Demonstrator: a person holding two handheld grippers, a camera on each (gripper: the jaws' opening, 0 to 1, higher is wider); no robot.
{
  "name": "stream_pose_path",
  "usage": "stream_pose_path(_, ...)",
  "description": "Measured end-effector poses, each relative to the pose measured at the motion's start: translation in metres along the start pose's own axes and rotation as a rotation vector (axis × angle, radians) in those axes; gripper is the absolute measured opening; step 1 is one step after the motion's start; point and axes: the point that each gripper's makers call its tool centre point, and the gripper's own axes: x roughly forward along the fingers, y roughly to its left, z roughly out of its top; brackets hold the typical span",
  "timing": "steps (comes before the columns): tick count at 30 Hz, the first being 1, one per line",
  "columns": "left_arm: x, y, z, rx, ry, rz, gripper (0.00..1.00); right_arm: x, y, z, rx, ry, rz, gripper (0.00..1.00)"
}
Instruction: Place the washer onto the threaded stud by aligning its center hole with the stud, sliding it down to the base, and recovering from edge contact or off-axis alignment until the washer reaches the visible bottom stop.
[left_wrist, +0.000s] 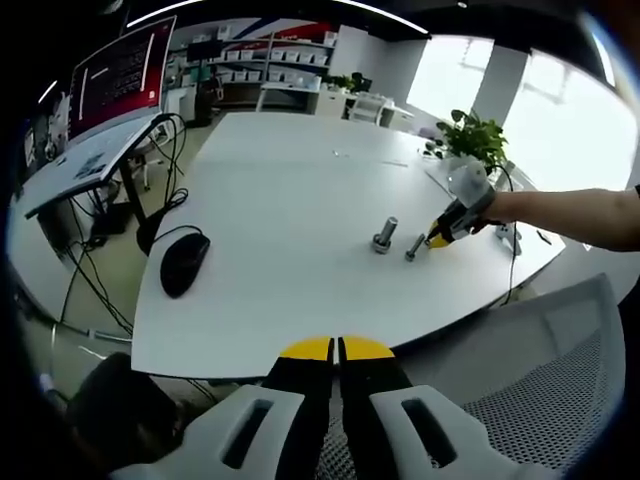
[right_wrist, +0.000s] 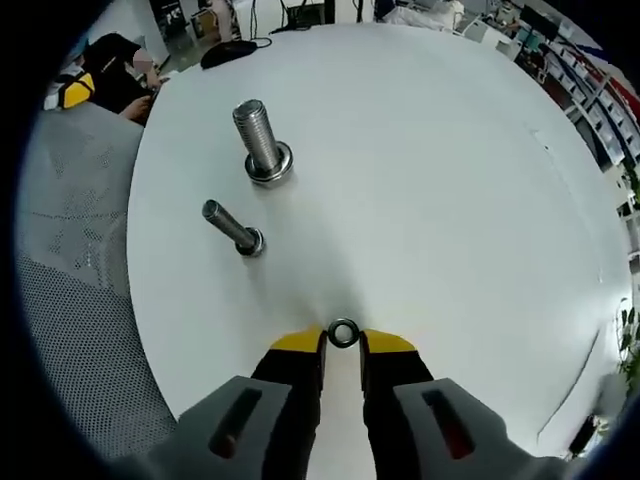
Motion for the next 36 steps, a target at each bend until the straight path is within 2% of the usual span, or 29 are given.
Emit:
stream_pose_path(14,0.0007,-0.0022,-0.0009,0.008,0.010,-0.013,0.00,-0.0001,-0.0025,-0.0004,0.018,0.029,0.018,0.16)
stream_pose_path(22,0.0007,-0.0021,-0.0016,0.008,0.014,-0.011,0.00,-0.0001,-0.0022,-0.0003,0.025,0.023,0.019,0.16)
stream_pose_path(36,0.0006,-0.0012,-0.0011,0.002,0.009,-0.006,0.00,-0.0013,-0.0019,-0.0007,0.070,-0.054,0.017,0.14)
